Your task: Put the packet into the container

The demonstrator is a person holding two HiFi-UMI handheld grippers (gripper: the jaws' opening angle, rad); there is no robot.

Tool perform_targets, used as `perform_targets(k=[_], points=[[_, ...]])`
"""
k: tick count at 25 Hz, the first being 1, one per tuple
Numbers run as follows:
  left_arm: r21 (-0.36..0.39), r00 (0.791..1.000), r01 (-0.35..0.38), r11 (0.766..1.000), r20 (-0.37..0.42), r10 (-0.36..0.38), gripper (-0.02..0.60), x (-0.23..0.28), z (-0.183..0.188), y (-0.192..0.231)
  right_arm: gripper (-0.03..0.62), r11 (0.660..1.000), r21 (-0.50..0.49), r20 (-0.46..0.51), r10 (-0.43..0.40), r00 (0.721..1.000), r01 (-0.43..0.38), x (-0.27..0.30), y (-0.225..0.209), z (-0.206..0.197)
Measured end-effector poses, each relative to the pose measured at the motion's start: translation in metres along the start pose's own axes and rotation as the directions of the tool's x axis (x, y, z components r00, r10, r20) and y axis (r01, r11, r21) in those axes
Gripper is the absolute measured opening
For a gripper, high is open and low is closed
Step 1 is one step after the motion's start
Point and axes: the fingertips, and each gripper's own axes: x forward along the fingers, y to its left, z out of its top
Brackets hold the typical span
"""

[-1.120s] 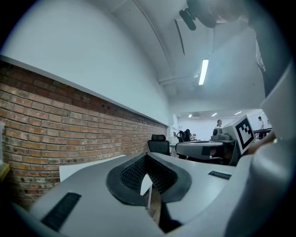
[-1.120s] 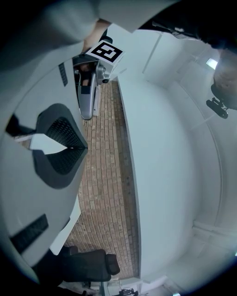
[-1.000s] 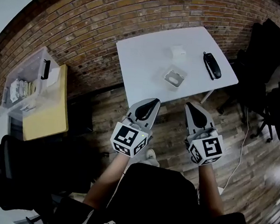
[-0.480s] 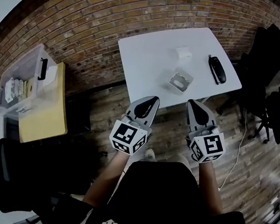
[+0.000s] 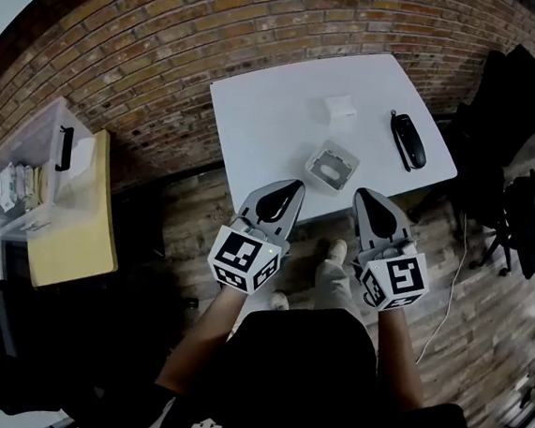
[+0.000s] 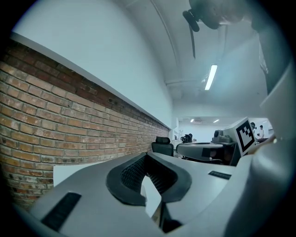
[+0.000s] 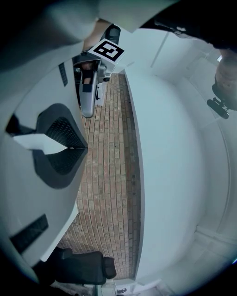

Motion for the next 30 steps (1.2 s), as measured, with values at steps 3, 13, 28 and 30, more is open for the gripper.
perform_targets(k=[3,13,28,30], points=[[0.015,1.0,-0.005,1.0,-0.01,0.006,0.005,0.026,0.0,0.006,0.005,1.0,0.015,0.004,0.014,1.0,-0.014,0.02,-0.026,-0.001],[0.032,0.997,-0.072,0.997,-0.032,0.073,0.005,0.116,0.01,0.047,0.005,0.996,0.033,0.005,0.088,0.996,-0.088,0.095,-0.105,0.006],[0.03,0.976,-0.206,0.978,-0.06,0.207,0.005,0.177,0.014,0.072,0.005,0.963,0.012,-0.133,0.269,0.954,-0.27,0.166,-0.173,-0.017],[0.025,0.967,-0.245,0.969,-0.06,0.246,0.006,0.172,0.014,0.08,0.005,0.954,-0.008,-0.156,0.294,0.943,-0.299,0.178,-0.176,-0.023]])
